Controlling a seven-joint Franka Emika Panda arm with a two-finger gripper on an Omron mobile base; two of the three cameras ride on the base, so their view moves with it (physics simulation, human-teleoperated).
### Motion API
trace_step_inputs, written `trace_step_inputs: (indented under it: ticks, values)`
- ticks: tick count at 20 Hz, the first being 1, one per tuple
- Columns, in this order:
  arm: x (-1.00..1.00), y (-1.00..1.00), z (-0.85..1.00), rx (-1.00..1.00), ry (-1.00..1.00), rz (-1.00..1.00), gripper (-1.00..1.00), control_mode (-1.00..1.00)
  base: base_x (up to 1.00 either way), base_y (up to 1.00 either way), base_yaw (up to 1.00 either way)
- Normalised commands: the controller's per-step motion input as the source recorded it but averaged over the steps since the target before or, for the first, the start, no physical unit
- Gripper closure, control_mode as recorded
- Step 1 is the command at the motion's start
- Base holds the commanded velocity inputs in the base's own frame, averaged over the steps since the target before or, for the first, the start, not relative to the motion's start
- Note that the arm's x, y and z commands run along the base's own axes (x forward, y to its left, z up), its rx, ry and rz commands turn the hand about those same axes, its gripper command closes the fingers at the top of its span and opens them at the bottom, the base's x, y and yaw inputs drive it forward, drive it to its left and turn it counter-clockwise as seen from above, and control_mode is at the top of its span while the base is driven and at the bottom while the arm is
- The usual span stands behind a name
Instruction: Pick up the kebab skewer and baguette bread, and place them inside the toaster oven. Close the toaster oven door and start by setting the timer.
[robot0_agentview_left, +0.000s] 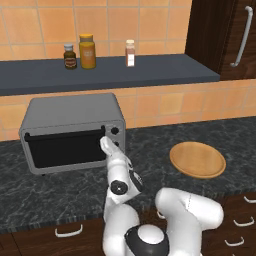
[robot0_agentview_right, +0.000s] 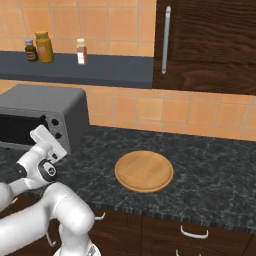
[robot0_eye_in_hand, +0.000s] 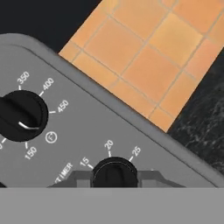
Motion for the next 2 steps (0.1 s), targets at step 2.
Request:
trace_step_inputs:
  ticks: [2]
  values:
    - [0.00,0.21,0.00,0.18,0.00,-0.15,1.00,-1.00,0.00,0.00,0.00]
